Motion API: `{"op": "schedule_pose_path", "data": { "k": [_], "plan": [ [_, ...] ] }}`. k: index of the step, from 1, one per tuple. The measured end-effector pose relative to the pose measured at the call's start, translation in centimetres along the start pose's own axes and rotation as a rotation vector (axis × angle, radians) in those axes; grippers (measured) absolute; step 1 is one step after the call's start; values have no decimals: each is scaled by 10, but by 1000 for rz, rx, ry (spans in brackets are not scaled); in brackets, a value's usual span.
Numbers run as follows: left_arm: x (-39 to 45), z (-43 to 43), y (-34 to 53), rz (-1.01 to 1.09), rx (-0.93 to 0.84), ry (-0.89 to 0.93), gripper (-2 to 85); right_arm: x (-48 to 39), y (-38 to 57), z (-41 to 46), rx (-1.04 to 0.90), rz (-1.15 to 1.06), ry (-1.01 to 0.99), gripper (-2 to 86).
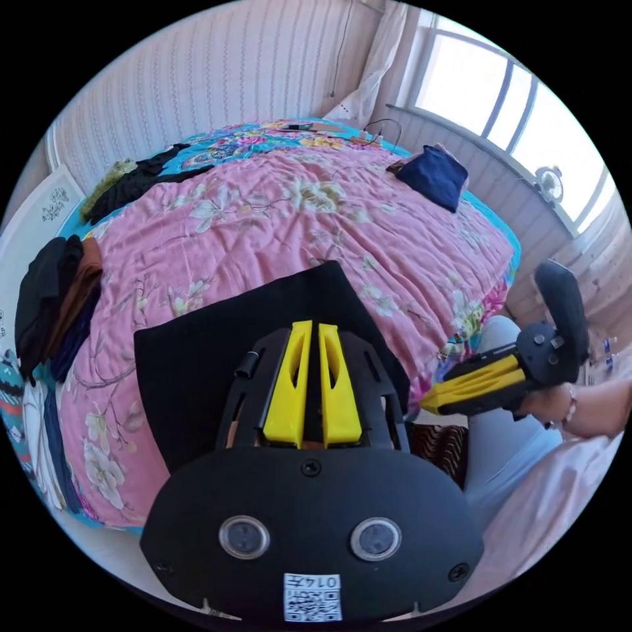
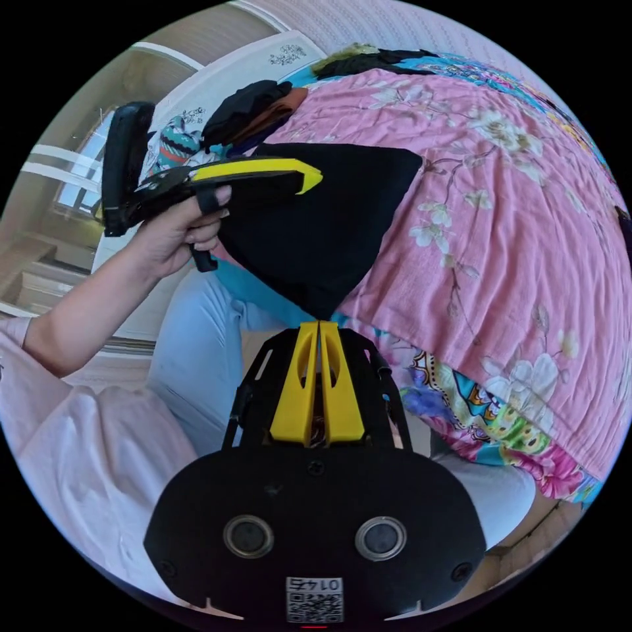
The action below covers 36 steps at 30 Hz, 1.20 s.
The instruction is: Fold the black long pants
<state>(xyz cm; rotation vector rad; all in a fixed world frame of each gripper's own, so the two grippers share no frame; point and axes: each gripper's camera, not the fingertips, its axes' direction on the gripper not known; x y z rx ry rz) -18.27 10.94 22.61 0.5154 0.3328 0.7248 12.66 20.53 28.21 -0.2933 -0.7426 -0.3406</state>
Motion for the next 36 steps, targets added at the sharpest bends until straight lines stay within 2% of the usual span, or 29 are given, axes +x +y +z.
{"op": "schedule_pose_path", "data": {
  "k": [4, 7, 9, 12, 15, 19, 21, 25, 28, 29, 30, 32, 36],
  "plan": [
    [54, 0, 23, 123, -48, 45, 52, 25, -2, -23, 110, 81, -25, 1],
    [83, 23, 31, 206, -100, -99, 74, 44, -24, -35, 170, 137, -11, 11],
    [92, 40, 35, 288, -134, -201, 63, 52, -50, -30, 152, 148, 19, 30],
    [104, 36, 43, 473, -145, -238, 17, 64, -78, -22, 114, 171, 34, 49],
    [98, 22, 53, 574, -141, -218, -5, 69, -91, -16, 82, 141, 32, 57],
    [81, 21, 61, 605, -147, -161, -9, 81, -82, -3, 102, 118, 16, 66],
    [56, 15, 54, 477, -130, -80, -8, 98, -76, -12, 116, 181, -69, 68],
    [1, -29, 50, 187, -18, 41, -6, 117, -57, -33, 202, 255, -70, 81],
    [-65, -69, 67, -85, 128, -64, 1, 132, -51, -27, 227, 282, -158, 119],
    [-95, -78, 77, -188, 169, -152, 7, 134, -57, -19, 200, 272, -179, 130],
    [-125, -81, 88, -289, 190, -232, 48, 134, -62, -16, 194, 257, -167, 137],
    [-168, -74, 99, -420, 151, -252, 102, 136, -70, -15, 183, 230, -165, 133],
    [-225, -46, 110, -551, 75, -76, 131, 139, -87, -21, 137, 142, -190, 104]
  ]
}}
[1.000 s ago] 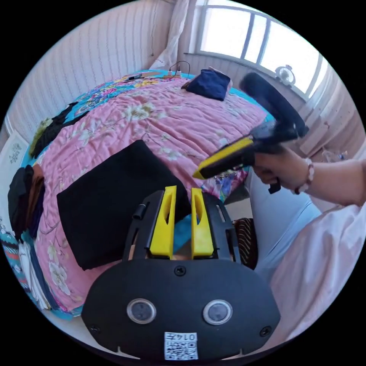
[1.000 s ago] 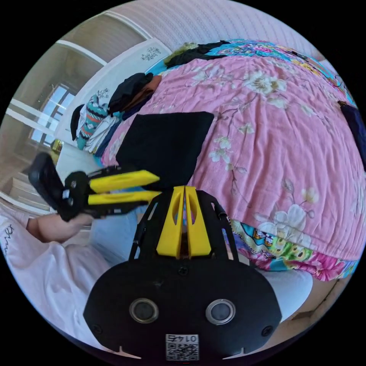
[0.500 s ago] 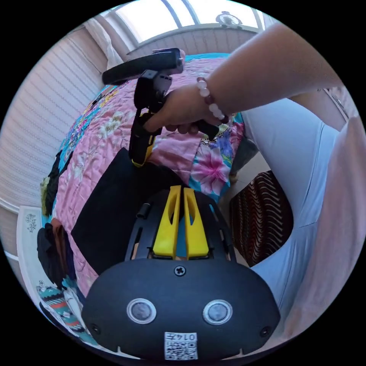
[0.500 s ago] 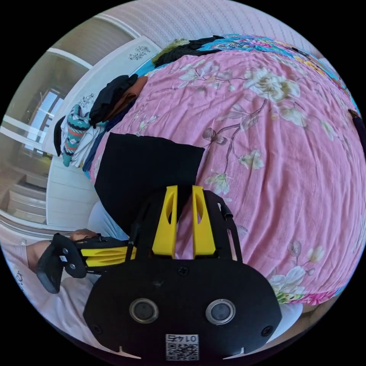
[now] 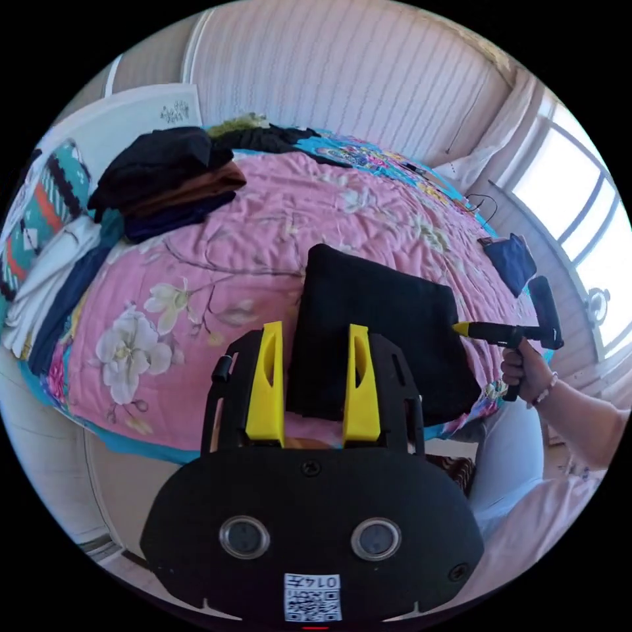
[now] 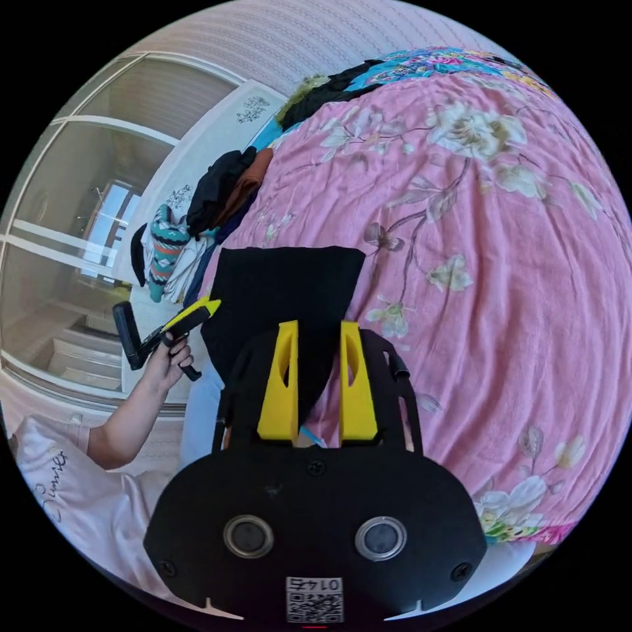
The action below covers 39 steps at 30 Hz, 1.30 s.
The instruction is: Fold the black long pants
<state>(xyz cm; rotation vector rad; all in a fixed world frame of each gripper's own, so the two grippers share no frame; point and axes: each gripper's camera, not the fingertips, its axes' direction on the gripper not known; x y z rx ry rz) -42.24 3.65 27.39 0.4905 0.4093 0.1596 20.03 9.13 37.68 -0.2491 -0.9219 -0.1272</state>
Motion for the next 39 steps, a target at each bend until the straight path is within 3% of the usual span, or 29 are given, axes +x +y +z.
{"op": "schedule_pose_path", "data": {
  "k": [4, 8, 10, 12, 16, 21, 27, 35, 39],
  "plan": [
    [-24, 4, -3, -68, 10, 79, 111, 0, -12, 2, -21, -35, 2, 125],
    [-51, 4, -5, -135, 19, 157, 104, 25, -36, 22, -150, 126, -86, 126],
    [-61, 3, -8, -140, 11, 190, 94, 20, -43, 19, -182, 90, -63, 111],
    [-66, -3, -12, -96, -1, 196, 79, -6, -42, 0, -165, -96, -6, 75],
    [-60, -18, -19, 6, -34, 156, 80, -17, -18, -25, -188, -170, -41, 65],
    [-28, 4, -24, 247, -112, 162, 128, 62, 52, -18, -233, 146, -148, 62],
    [-30, 29, -58, 322, -276, 219, 163, 86, 70, -11, -142, 279, -202, 68],
    [-47, 39, -75, 335, -338, 277, 168, 96, 74, -10, -85, 342, -283, 73],
    [-50, 32, -90, 433, -388, 204, 191, 86, 71, -12, -74, 321, -249, 73]
  ]
}}
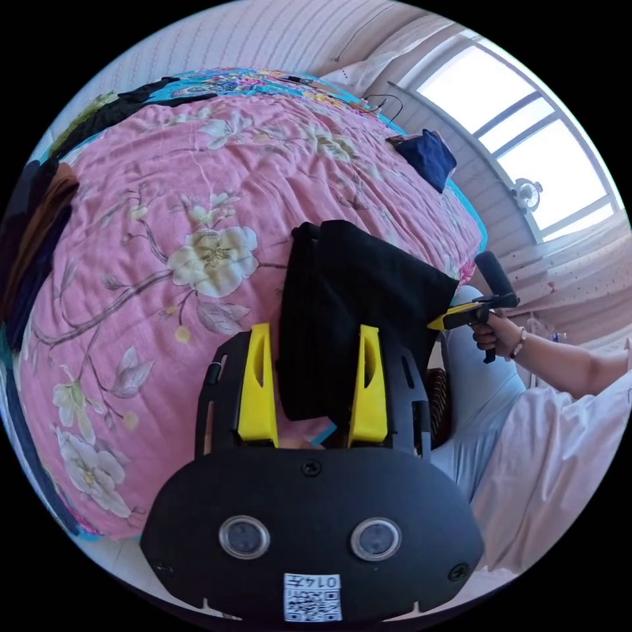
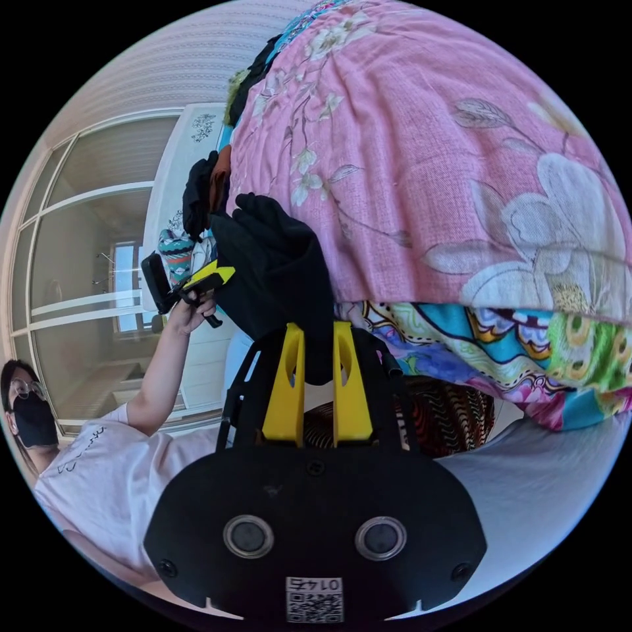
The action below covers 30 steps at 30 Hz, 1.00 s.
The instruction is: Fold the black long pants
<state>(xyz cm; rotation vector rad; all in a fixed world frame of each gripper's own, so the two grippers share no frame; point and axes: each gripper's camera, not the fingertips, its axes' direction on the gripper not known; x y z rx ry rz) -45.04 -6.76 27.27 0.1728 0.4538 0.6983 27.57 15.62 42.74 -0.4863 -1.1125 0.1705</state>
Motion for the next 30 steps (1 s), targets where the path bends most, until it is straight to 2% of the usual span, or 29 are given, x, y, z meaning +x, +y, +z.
{"op": "schedule_pose_path", "data": {
  "k": [2, 5, 9, 13, 19, 23, 28, 30],
  "plan": [
    [0, 1, 0, 32, 2, -17, 201, -1, 0, 1, 2, 6, -9, 73],
    [-12, 7, 2, 7, 27, 66, 195, -2, 0, 2, 1, 23, -35, 73],
    [-19, -2, 12, 18, 66, 157, 127, -19, 1, 5, -7, 0, -4, 72],
    [-18, -20, 29, -7, 139, 148, 86, -53, 4, 3, -34, -83, 77, 68],
    [-13, -36, 109, -176, 301, 195, 64, -160, 18, -11, -101, -432, 307, 55],
    [-16, -51, 180, -401, 560, 307, 63, -258, 4, -13, -186, -765, 366, 46],
    [-13, -91, 201, -539, 867, 188, 62, -399, -62, 7, -268, -1134, 448, 40],
    [-20, -114, 188, -629, 1042, 70, 65, -492, -109, 28, -255, -1296, 521, 42]
  ]
}}
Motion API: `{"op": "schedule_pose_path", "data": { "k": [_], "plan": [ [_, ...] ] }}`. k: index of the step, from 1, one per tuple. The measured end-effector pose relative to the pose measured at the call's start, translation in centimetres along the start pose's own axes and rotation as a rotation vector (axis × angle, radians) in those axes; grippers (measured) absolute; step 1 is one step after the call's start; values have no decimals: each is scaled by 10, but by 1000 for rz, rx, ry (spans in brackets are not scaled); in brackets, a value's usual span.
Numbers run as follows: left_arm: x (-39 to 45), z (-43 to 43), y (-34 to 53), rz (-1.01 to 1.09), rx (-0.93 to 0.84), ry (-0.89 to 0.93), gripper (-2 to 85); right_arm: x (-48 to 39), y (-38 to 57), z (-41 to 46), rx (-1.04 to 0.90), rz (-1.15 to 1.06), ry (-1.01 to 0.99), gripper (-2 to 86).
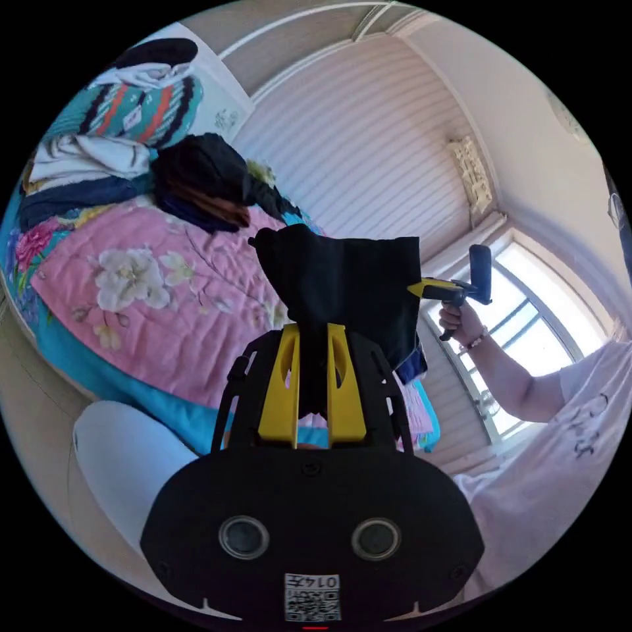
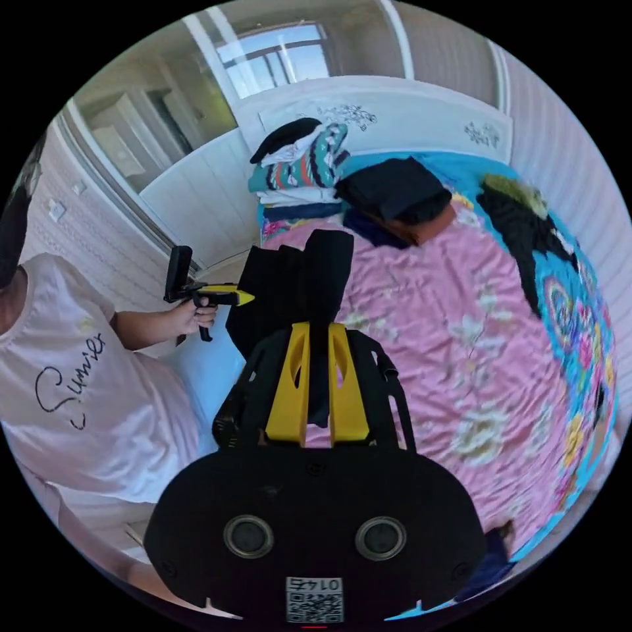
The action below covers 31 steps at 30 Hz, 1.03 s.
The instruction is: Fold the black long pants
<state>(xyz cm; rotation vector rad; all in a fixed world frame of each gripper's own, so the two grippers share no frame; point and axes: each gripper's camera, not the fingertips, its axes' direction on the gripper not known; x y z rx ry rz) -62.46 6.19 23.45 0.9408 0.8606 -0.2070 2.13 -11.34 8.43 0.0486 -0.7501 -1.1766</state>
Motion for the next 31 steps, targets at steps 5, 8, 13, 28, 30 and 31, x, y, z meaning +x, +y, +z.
{"op": "schedule_pose_path", "data": {
  "k": [5, 8, 13, 28, 30, 31],
  "plan": [
    [5, 56, -97, -26, 288, -131, 88, 56, -214, -23, 37, 54, 377, 43],
    [-36, 107, -136, -119, 304, -256, 85, 80, -265, -15, 124, 195, 333, 34],
    [-95, 177, -139, -232, 8, -384, 56, 81, -224, 54, -23, 126, 161, 67],
    [182, 247, 129, 910, -159, -77, 52, 38, 356, 46, 29, 1025, 103, 77],
    [240, 278, 173, 1019, -254, 69, 68, 21, 431, 10, 111, 1180, 243, 86],
    [253, 288, 182, 1028, -277, 93, 73, 18, 447, 2, 127, 1207, 279, 90]
  ]
}}
